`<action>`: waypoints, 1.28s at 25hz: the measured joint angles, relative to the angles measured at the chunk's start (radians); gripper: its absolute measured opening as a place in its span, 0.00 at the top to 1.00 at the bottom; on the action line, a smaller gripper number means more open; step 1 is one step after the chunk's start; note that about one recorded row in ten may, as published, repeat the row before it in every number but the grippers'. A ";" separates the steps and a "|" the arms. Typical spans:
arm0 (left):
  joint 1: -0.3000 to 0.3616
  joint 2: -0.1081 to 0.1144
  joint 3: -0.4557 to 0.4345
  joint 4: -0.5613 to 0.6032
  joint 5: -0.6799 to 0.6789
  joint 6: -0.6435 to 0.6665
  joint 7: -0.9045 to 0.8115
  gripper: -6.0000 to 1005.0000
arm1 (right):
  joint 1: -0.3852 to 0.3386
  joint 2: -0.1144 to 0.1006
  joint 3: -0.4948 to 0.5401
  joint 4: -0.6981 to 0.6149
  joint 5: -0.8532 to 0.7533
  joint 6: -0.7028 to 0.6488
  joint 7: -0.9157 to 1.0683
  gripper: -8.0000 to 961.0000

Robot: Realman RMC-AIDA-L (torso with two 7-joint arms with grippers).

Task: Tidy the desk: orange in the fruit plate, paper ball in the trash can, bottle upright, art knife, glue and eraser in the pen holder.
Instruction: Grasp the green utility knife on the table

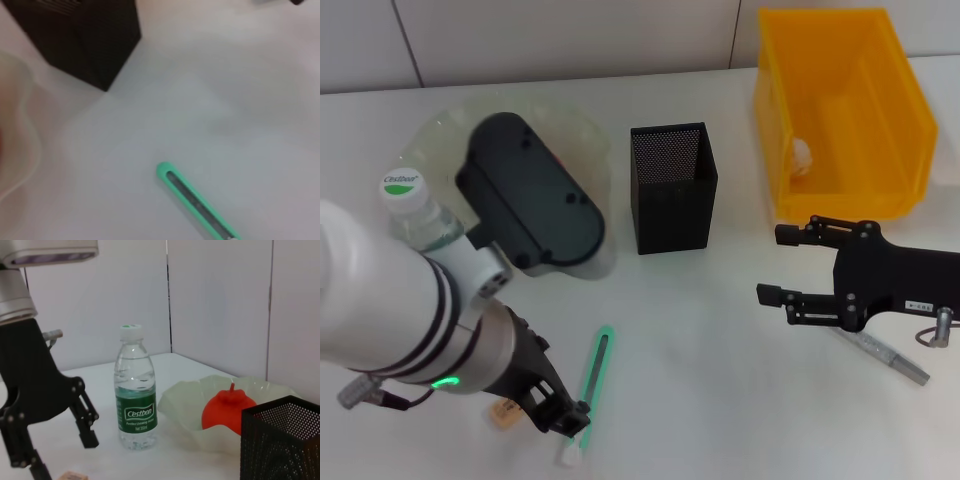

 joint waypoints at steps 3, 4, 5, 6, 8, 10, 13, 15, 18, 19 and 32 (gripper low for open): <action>-0.028 0.000 0.011 -0.020 -0.015 0.009 0.000 0.24 | 0.000 0.000 0.002 0.001 0.000 0.000 0.000 0.20; -0.040 0.000 0.011 -0.028 -0.022 0.010 0.000 0.24 | 0.001 0.000 0.003 0.001 0.000 0.000 0.000 0.20; -0.040 0.000 0.011 -0.028 -0.022 0.010 0.000 0.24 | 0.001 0.000 0.003 0.001 0.000 0.000 0.000 0.20; -0.040 0.000 0.011 -0.028 -0.022 0.010 0.000 0.24 | 0.001 0.000 0.003 0.001 0.000 0.000 0.000 0.20; -0.048 0.000 0.011 -0.034 -0.027 0.010 -0.001 0.24 | 0.001 0.000 0.003 0.001 0.000 0.000 0.000 0.20; -0.058 0.000 0.011 -0.040 -0.031 -0.002 -0.001 0.24 | 0.001 0.000 0.003 0.001 0.000 0.000 0.000 0.20; -0.072 0.000 0.020 -0.065 -0.032 -0.014 -0.001 0.25 | 0.002 0.000 0.002 0.002 0.000 0.000 0.000 0.20; -0.087 -0.001 0.030 -0.100 -0.033 -0.016 -0.001 0.25 | 0.002 0.000 0.002 0.003 0.000 0.000 0.000 0.20; -0.101 -0.001 0.049 -0.145 -0.033 -0.028 -0.001 0.26 | 0.002 0.000 0.002 0.004 0.000 0.000 0.000 0.20; -0.103 -0.001 0.055 -0.154 -0.034 -0.035 -0.001 0.26 | 0.002 0.000 0.002 0.007 0.000 0.000 0.000 0.20; -0.106 -0.001 0.097 -0.210 -0.037 -0.101 -0.001 0.29 | 0.004 -0.002 0.001 0.015 0.000 0.000 0.000 0.20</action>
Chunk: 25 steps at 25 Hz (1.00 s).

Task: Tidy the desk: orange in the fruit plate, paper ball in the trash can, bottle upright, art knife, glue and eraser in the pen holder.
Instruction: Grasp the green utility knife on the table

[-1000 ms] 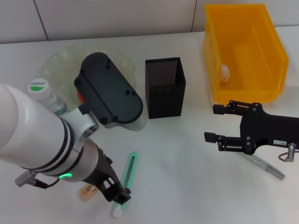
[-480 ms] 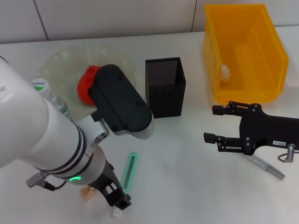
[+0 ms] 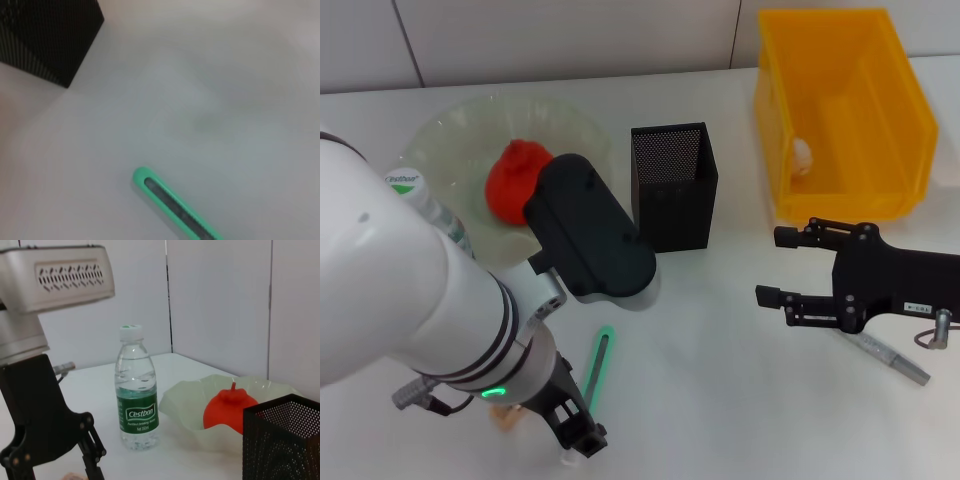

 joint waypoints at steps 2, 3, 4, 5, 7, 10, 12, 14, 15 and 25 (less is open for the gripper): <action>-0.001 0.000 0.004 -0.006 0.000 -0.002 0.000 0.29 | 0.000 0.000 0.000 0.000 0.000 0.000 0.000 0.20; -0.002 0.000 0.007 -0.009 0.000 -0.003 0.000 0.29 | 0.000 0.000 0.000 0.000 0.000 0.000 0.000 0.20; -0.002 0.000 0.009 -0.011 0.000 -0.005 0.000 0.29 | 0.000 0.000 -0.001 0.000 0.000 0.000 0.000 0.20; -0.002 0.000 0.013 -0.012 0.000 -0.010 0.000 0.30 | 0.000 0.000 -0.001 0.000 0.000 0.000 0.000 0.20; -0.002 0.000 0.014 -0.012 0.000 -0.012 0.000 0.30 | 0.000 0.000 -0.001 0.000 0.000 0.000 0.000 0.20; -0.003 0.000 0.020 -0.017 -0.001 -0.015 0.000 0.31 | 0.000 0.000 -0.001 0.000 0.000 0.000 0.000 0.20; -0.003 0.000 0.023 -0.027 -0.002 -0.019 0.000 0.31 | 0.000 0.001 -0.001 0.000 0.000 0.000 0.000 0.20; -0.003 0.000 0.023 -0.034 -0.004 -0.022 0.000 0.31 | 0.000 0.001 -0.001 0.003 0.000 0.000 0.000 0.20; -0.003 0.000 0.024 -0.036 -0.005 -0.024 0.000 0.31 | 0.000 0.001 -0.001 0.005 0.000 0.000 0.000 0.20; -0.005 0.000 0.033 -0.050 -0.015 -0.039 0.000 0.33 | 0.000 0.000 -0.001 0.009 0.000 0.000 -0.009 0.20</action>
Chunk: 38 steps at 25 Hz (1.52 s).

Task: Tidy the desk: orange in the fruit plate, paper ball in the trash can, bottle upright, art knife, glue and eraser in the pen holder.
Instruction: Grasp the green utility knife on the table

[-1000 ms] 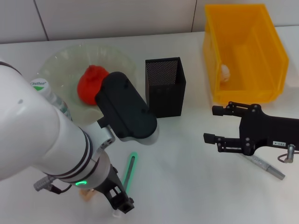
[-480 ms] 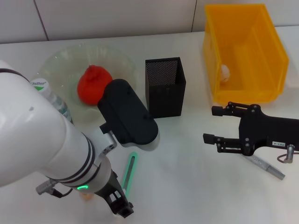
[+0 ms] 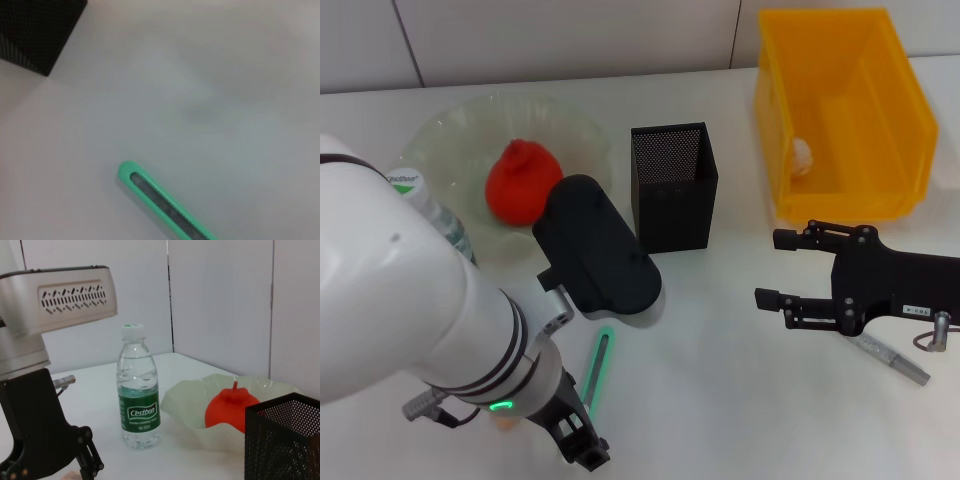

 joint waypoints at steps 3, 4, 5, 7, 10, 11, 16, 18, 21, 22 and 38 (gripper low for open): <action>-0.006 0.000 0.001 -0.009 -0.013 -0.001 0.000 0.34 | 0.000 0.000 0.000 0.000 0.000 0.000 -0.002 0.20; -0.009 0.000 0.001 -0.011 -0.018 -0.001 0.000 0.34 | 0.000 0.000 0.000 0.000 0.000 0.000 -0.002 0.20; -0.011 0.000 0.002 -0.013 -0.024 0.000 0.000 0.34 | 0.000 0.000 0.000 0.000 0.000 0.000 -0.002 0.20; -0.012 0.000 0.002 -0.014 -0.027 0.000 0.001 0.35 | 0.000 0.000 0.000 0.000 0.000 0.000 -0.002 0.20; -0.012 0.000 0.003 -0.016 -0.028 -0.001 0.001 0.35 | 0.000 0.000 0.000 0.000 0.000 0.000 -0.002 0.20; -0.013 0.000 0.002 -0.017 -0.028 -0.001 0.001 0.36 | 0.000 0.001 0.000 0.000 0.000 0.000 -0.003 0.20; -0.026 0.000 0.003 -0.041 -0.028 -0.002 0.001 0.36 | 0.000 0.000 0.000 0.000 0.000 0.000 -0.003 0.20; -0.030 0.000 0.003 -0.049 -0.028 -0.007 0.001 0.36 | 0.000 0.001 0.000 0.000 0.000 0.000 -0.003 0.20; -0.033 0.000 0.002 -0.056 -0.028 -0.016 0.002 0.36 | -0.002 0.000 0.000 0.000 0.000 0.000 -0.003 0.20; -0.035 0.000 0.003 -0.059 -0.028 -0.017 0.002 0.36 | -0.002 0.001 0.000 0.000 0.000 0.000 -0.003 0.20; -0.042 0.000 0.004 -0.089 -0.030 -0.023 0.002 0.40 | 0.001 0.000 0.002 0.001 0.000 0.010 -0.003 0.20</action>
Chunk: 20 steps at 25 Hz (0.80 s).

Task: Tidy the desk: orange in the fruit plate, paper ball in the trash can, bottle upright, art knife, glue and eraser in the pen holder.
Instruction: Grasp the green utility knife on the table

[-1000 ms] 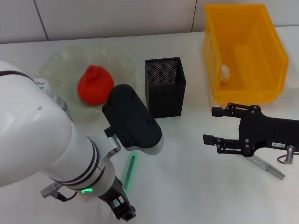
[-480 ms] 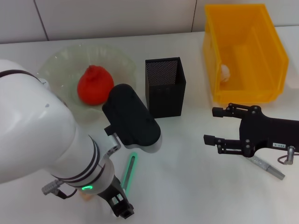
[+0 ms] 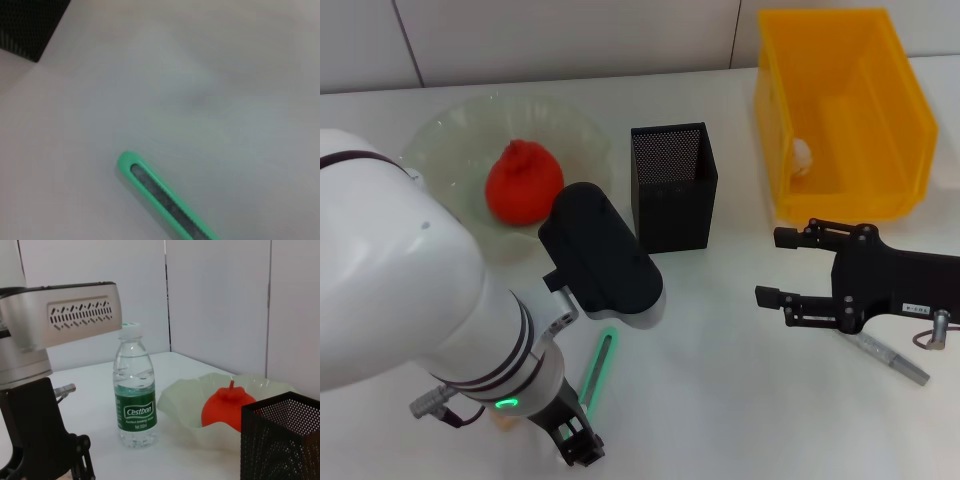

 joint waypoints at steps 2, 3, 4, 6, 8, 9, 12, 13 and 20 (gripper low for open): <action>-0.002 0.000 0.000 -0.001 0.001 0.000 0.000 0.43 | 0.002 0.000 0.000 0.000 0.000 0.001 0.000 0.20; -0.002 0.000 0.000 -0.001 0.001 0.000 0.000 0.44 | 0.002 0.000 0.000 0.000 0.000 0.001 0.000 0.20; -0.003 0.000 0.000 -0.001 0.002 0.001 0.000 0.45 | 0.002 0.000 0.000 0.000 0.000 0.001 0.000 0.20; -0.005 0.000 -0.004 -0.002 0.007 0.002 0.000 0.49 | 0.002 0.000 0.000 0.000 0.000 0.001 0.000 0.20; -0.007 0.000 -0.007 -0.003 0.011 0.002 0.000 0.52 | 0.004 0.000 0.000 0.000 0.000 0.001 0.000 0.20; -0.007 0.000 -0.007 -0.003 0.011 0.002 0.000 0.53 | 0.005 0.000 0.000 0.000 0.000 0.001 0.000 0.20; -0.013 0.000 -0.010 -0.004 0.013 0.002 0.000 0.56 | 0.009 0.000 0.000 0.002 0.000 0.003 0.000 0.20; -0.013 0.000 -0.010 -0.004 0.013 0.002 0.000 0.57 | 0.009 0.000 0.000 0.002 0.000 0.003 0.000 0.20; -0.038 -0.001 -0.012 -0.047 0.011 0.000 0.000 0.64 | 0.015 0.000 0.000 0.003 0.000 0.015 0.000 0.20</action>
